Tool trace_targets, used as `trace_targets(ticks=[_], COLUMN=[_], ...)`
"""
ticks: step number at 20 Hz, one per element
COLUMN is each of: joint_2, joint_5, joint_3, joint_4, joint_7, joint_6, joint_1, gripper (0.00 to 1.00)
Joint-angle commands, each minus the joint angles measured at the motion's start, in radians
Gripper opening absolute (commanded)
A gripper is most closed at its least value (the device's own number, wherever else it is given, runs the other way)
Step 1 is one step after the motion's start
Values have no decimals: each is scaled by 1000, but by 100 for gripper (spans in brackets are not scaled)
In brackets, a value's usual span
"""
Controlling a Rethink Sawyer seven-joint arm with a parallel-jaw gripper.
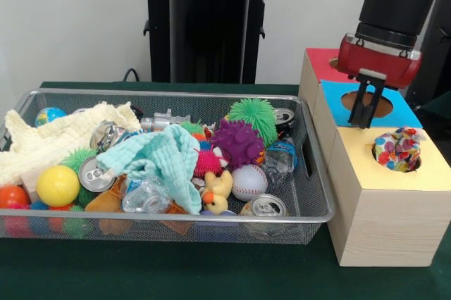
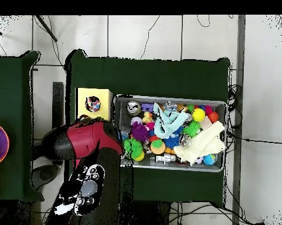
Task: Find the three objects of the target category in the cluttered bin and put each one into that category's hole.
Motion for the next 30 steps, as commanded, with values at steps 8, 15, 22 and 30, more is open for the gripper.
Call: trace_targets(ticks=[8, 15, 22, 30], joint_2=[12, 16, 90, 259], joint_5=[129, 192, 321, 502], joint_3=[-85, -131, -227, -286], joint_4=[-22, -36, -70, -107], joint_7=[257, 252, 354, 393], joint_6=[-115, -95, -167, -328], joint_1=[49, 84, 147, 189], gripper=[0, 0, 0, 0])
